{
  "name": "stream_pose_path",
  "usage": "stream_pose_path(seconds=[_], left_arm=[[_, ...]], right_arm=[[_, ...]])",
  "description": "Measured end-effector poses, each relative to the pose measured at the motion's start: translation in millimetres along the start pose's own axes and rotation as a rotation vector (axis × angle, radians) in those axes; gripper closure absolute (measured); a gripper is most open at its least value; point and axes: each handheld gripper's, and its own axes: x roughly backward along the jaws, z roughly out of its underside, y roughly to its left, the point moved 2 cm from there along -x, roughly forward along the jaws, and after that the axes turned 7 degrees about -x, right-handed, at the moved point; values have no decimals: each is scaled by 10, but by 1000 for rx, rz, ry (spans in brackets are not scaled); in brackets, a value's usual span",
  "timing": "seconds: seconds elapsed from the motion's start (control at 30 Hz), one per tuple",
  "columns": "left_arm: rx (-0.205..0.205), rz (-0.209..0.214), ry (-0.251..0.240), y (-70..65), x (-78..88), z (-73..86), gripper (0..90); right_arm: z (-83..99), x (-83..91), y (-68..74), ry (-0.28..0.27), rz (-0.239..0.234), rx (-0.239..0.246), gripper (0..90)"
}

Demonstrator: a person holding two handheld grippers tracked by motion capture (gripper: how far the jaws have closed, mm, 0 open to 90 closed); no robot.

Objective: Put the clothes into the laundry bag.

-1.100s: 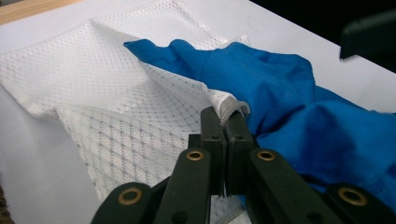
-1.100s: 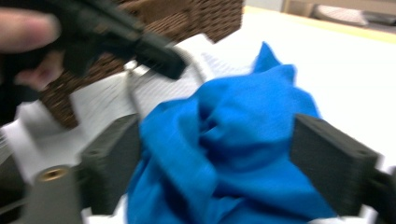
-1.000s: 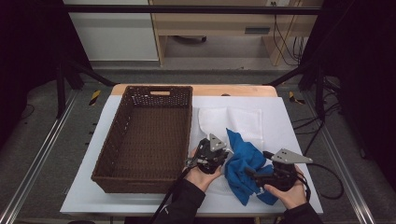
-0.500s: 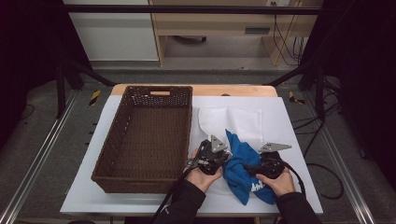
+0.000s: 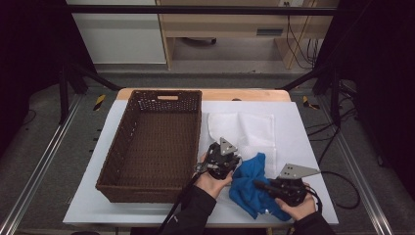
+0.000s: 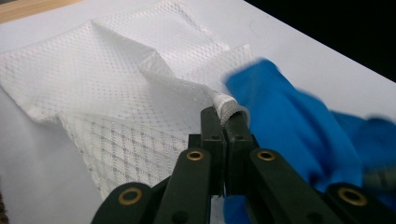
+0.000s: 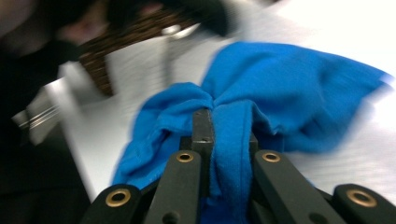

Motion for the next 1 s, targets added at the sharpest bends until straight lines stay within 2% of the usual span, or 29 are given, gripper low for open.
stream_pose_path(seconds=[0.03,0.13,0.23,0.3,0.4,0.5,0.57,0.63,0.7,0.73,0.87,1.0], left_arm=[[2,1,-1,1,2,-5,893],[-2,10,-3,-7,15,-28,894],[-7,23,-18,-52,37,-42,893],[-7,31,-34,-79,54,-51,893],[-27,38,-46,-121,97,-66,893],[-42,29,-48,-148,130,-60,893],[-45,26,-46,-152,127,-45,893],[-45,26,-37,-142,107,-21,893],[-38,28,-30,-128,76,7,893],[-33,29,-29,-123,63,18,893],[-23,27,-26,-94,48,41,893],[-21,23,-27,-64,60,57,893]], right_arm=[[29,-44,76,21,-19,11,849],[57,-161,143,64,-31,22,849],[46,-332,140,116,4,33,849],[17,-427,108,128,23,23,850],[-45,-538,12,112,89,-6,849],[-108,-574,-78,59,172,-25,847],[-128,-600,-134,32,238,-12,838],[-120,-628,-165,35,260,-4,798],[-113,-639,-154,36,248,9,725],[-115,-619,-141,31,227,7,668],[-136,-437,-57,-30,150,-29,484],[-86,-220,53,-81,144,-20,320]])
